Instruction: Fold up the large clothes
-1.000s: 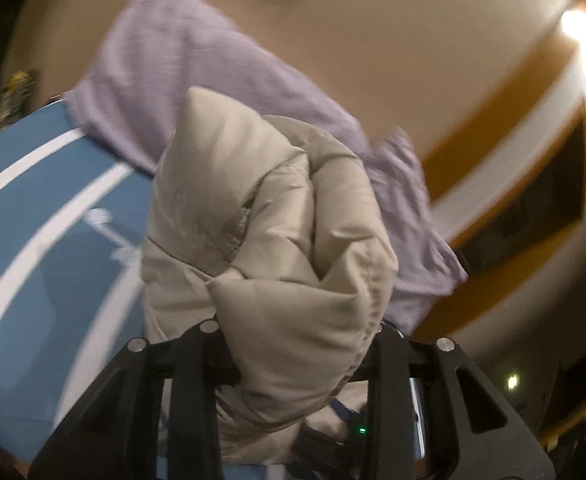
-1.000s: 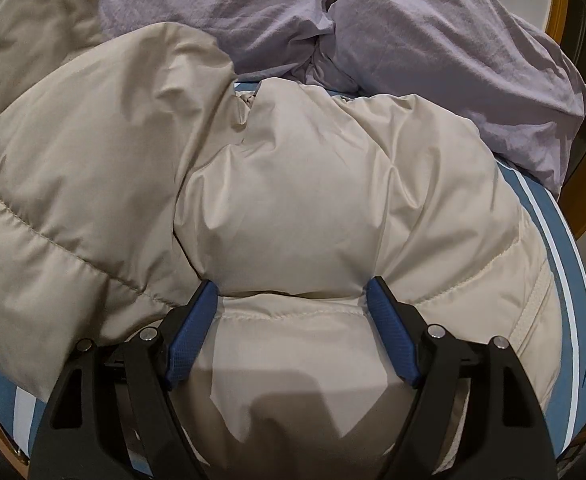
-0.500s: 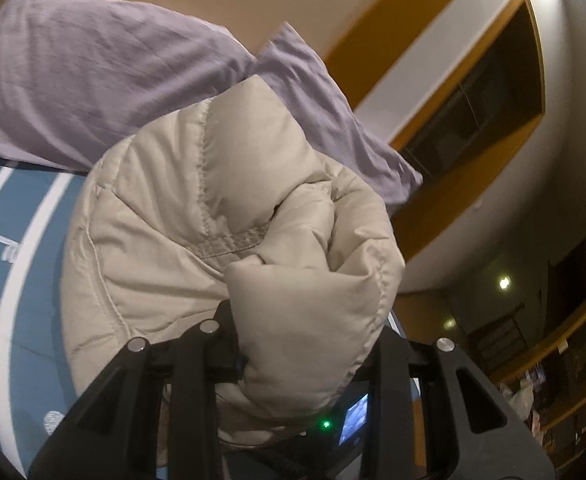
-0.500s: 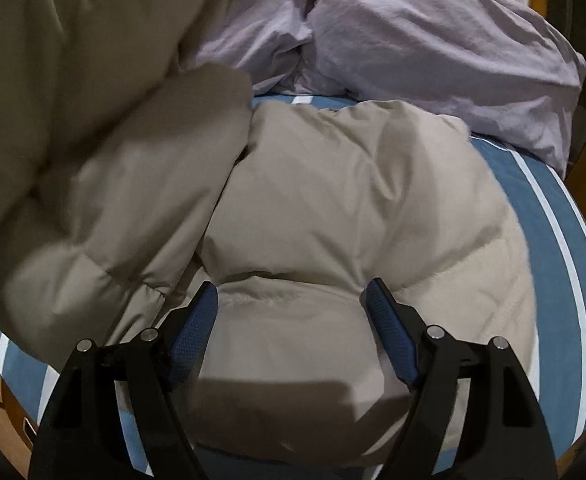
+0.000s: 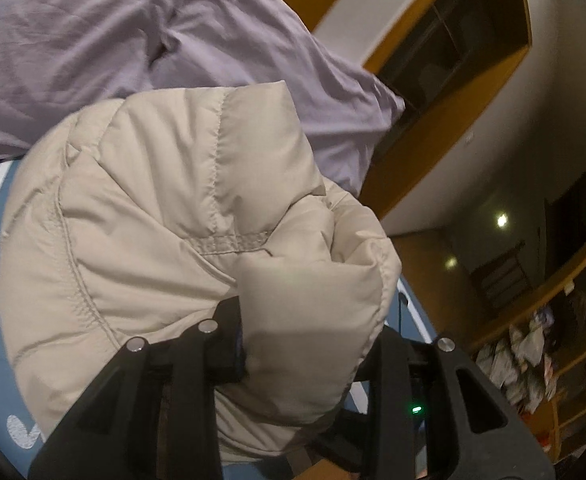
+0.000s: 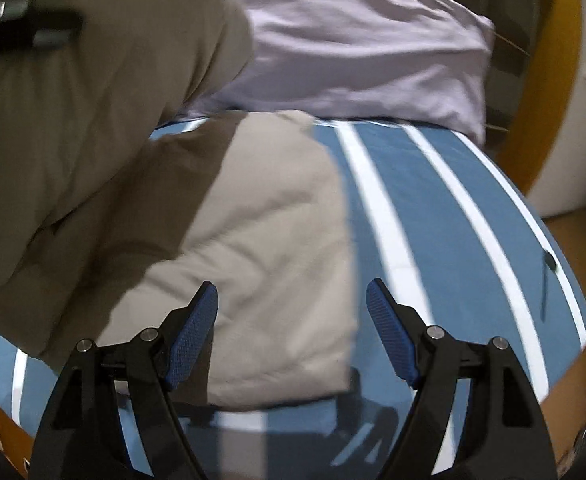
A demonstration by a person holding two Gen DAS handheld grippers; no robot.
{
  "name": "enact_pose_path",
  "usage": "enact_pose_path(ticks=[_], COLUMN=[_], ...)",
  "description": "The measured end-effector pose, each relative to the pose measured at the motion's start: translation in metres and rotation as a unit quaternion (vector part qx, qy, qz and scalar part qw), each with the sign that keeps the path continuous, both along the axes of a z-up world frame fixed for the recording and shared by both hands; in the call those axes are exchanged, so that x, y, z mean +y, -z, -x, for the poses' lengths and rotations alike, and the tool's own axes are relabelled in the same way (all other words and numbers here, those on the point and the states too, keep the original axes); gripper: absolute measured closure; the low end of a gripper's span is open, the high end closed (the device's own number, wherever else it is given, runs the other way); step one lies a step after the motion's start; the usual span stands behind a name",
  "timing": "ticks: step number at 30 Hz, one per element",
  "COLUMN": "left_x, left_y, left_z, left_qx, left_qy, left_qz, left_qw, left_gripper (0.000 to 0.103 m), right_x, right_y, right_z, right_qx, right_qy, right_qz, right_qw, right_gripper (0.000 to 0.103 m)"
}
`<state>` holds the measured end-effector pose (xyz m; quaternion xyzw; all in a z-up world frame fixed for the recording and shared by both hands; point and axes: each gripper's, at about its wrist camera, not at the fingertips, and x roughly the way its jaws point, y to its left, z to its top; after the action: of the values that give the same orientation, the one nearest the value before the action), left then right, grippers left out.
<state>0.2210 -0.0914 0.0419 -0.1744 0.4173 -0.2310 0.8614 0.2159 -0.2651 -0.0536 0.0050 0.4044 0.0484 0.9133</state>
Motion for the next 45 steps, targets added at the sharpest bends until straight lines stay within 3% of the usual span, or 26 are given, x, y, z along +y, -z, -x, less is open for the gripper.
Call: enact_pose_path(ticks=[11, 15, 19, 25, 30, 38, 45], left_x=[-0.067, -0.066, -0.060, -0.029, 0.007, 0.075, 0.121], left_y=[0.040, 0.030, 0.013, -0.025, -0.041, -0.025, -0.012], left_z=[-0.021, -0.013, -0.006, 0.012, 0.015, -0.001, -0.016], left_qx=[0.034, 0.024, 0.012, -0.025, -0.041, -0.014, 0.000], left_qy=[0.054, 0.056, 0.053, 0.037, -0.003, -0.091, -0.155], left_qz=[-0.063, -0.075, -0.076, -0.056, -0.066, -0.100, -0.127], left_qw=[0.9960, 0.9953, 0.9956, 0.9974, 0.9970, 0.9907, 0.9798], left_gripper=[0.067, 0.057, 0.040, 0.026, 0.025, 0.025, 0.025], right_x=[-0.064, -0.078, -0.083, -0.082, -0.071, -0.024, 0.020], right_y=[0.015, 0.015, 0.007, -0.020, -0.051, -0.099, -0.117], right_z=[0.013, 0.016, 0.019, 0.017, 0.009, -0.010, -0.025], right_qx=[0.017, 0.017, 0.008, -0.021, -0.043, -0.065, -0.063], right_qy=[0.094, 0.115, 0.124, 0.122, 0.100, 0.024, -0.028], right_qz=[-0.022, -0.032, -0.037, -0.045, -0.062, -0.086, -0.090], right_qw=[0.995, 0.993, 0.991, 0.991, 0.992, 0.994, 0.994], right_gripper=[0.025, 0.025, 0.025, 0.025, 0.025, 0.025, 0.025])
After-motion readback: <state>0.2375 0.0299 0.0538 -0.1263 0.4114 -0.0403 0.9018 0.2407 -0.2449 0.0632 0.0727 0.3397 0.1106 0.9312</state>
